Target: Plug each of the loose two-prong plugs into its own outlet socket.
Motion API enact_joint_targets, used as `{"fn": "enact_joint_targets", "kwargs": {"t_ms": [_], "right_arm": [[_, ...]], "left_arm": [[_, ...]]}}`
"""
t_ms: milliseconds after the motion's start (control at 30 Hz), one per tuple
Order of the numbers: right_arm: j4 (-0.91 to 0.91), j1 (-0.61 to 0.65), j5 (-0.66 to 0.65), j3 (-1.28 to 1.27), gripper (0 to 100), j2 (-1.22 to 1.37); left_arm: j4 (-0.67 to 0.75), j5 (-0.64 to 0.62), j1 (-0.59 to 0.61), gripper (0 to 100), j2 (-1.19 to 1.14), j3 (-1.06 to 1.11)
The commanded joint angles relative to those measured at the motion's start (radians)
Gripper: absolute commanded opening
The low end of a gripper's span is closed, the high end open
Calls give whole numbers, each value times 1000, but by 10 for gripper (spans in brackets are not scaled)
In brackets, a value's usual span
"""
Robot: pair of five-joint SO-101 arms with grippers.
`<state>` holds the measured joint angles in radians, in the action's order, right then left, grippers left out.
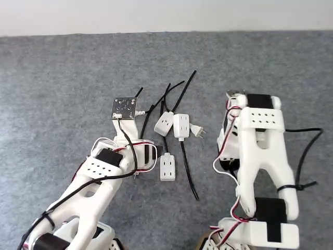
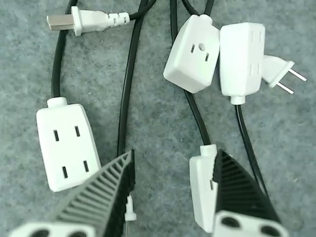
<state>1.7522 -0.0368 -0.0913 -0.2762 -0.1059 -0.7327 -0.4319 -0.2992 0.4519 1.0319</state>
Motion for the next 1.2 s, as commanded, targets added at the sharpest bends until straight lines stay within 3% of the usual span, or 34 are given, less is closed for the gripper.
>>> {"fn": "enact_joint_targets", "kwargs": {"t_ms": [0, 633, 933, 1167], "right_arm": [[50, -54, -40, 6, 8, -47], [50, -219, -72, 123, 8, -99], [50, -217, -68, 9, 8, -349], [48, -200, -75, -239, 8, -285]], "left_arm": [[20, 9, 3, 248, 21, -8], [21, 9, 5, 248, 21, -8], [21, 9, 5, 248, 21, -8], [20, 9, 5, 248, 21, -8]]}}
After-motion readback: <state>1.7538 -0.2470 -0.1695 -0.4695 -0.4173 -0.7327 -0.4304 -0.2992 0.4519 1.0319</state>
